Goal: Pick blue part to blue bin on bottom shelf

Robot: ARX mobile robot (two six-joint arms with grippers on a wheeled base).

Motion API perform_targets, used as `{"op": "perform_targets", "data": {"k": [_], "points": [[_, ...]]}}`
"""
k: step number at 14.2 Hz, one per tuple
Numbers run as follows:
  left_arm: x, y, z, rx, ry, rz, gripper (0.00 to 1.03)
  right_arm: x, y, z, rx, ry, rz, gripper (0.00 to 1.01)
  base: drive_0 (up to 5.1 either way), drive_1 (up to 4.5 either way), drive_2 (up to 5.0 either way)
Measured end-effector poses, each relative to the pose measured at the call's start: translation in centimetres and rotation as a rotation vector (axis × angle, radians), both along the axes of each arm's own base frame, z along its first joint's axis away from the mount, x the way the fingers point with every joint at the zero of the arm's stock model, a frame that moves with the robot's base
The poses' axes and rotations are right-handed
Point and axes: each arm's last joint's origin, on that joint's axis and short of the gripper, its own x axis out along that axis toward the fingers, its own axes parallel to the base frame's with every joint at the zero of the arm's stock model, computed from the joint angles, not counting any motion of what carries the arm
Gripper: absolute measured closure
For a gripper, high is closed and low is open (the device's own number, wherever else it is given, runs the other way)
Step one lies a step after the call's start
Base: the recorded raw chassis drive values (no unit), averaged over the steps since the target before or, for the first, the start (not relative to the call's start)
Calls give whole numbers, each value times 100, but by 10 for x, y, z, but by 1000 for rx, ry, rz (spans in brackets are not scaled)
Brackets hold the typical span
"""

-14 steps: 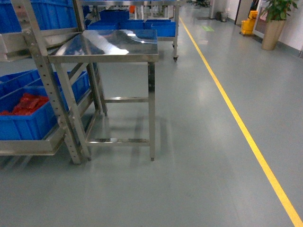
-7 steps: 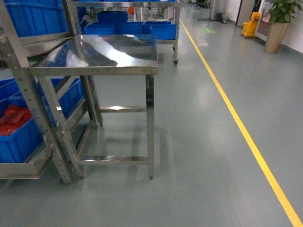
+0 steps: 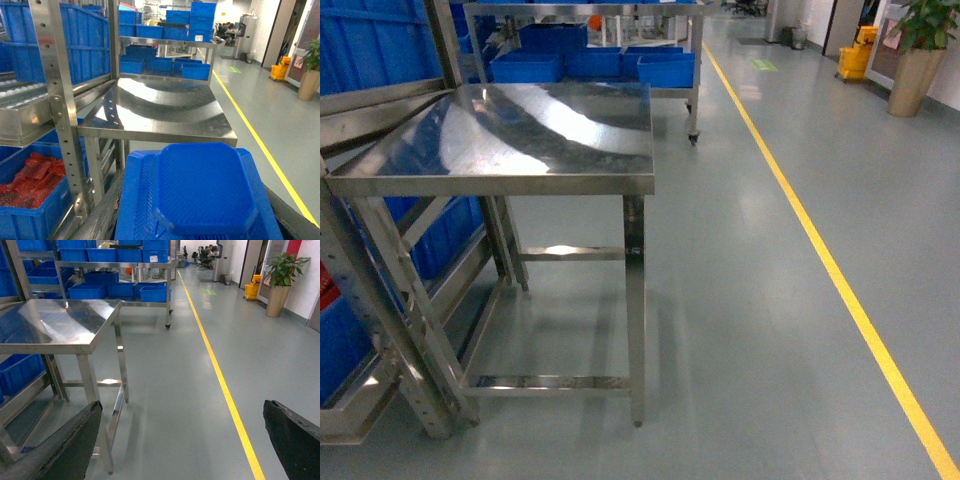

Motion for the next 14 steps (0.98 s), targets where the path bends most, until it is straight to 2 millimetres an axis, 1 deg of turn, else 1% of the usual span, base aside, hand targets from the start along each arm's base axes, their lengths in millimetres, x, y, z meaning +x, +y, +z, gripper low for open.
{"op": "perform_targets", "data": {"k": [4, 10, 14], "points": [[0, 0, 0, 1, 4, 0, 59, 0, 0, 0, 0, 1, 0, 3, -5, 404, -415], [0, 0, -1, 2, 5, 0, 59, 0, 0, 0, 0, -2, 0, 3, 0, 0, 0], [0, 0, -1, 2, 7, -3, 59, 0, 0, 0, 0, -1, 0, 3, -462, 234, 234]]}}
